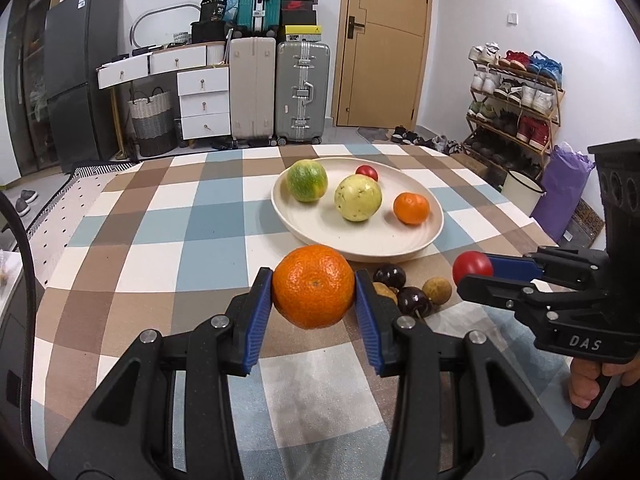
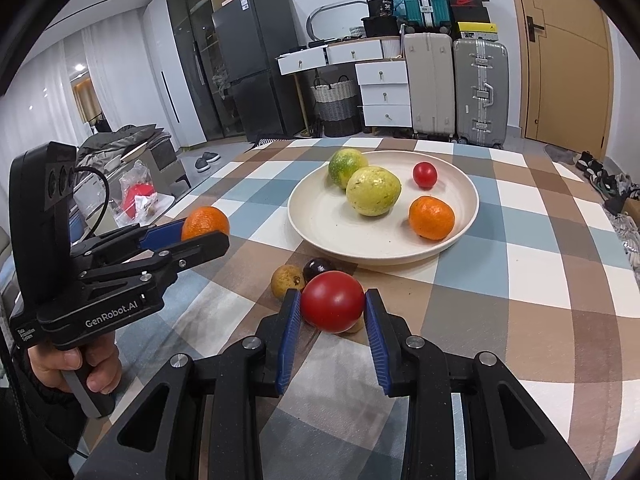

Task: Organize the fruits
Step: 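Carry the tangerine and tomato over the white plate and open both tools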

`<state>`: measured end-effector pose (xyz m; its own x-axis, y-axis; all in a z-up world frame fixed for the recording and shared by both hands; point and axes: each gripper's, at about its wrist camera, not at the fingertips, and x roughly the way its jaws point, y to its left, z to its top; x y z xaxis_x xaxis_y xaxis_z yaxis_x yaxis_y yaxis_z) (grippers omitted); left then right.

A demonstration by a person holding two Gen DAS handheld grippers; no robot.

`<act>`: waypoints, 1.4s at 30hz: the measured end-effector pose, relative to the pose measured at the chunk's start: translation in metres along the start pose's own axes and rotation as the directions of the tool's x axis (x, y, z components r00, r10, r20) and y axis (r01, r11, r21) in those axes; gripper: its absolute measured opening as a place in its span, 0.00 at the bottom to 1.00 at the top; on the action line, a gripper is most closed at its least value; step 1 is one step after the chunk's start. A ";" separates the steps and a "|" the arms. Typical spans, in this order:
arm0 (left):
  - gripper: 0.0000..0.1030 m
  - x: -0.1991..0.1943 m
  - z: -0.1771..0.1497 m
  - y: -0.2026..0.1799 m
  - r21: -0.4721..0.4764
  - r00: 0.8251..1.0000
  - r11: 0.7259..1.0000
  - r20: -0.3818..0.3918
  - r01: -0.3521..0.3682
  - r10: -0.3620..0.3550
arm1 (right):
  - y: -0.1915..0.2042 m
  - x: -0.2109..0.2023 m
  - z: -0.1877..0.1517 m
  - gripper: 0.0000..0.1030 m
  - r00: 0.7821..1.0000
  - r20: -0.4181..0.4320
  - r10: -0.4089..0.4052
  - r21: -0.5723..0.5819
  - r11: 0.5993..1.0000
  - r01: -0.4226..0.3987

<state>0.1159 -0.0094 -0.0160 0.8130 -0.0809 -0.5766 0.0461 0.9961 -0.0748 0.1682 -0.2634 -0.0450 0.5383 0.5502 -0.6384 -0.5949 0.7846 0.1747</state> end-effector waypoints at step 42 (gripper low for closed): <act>0.37 0.023 0.046 -0.010 -0.044 0.995 0.999 0.096 -0.008 0.013 | -0.030 -0.002 0.061 0.32 0.994 0.104 -0.021 0.119 0.993 0.008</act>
<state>0.1609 -0.0200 0.0092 0.8655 -0.0648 -0.4966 0.0136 0.9943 -0.1061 0.2217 -0.2709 -0.0030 0.6096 0.5604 -0.5607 -0.5147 0.8177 0.2576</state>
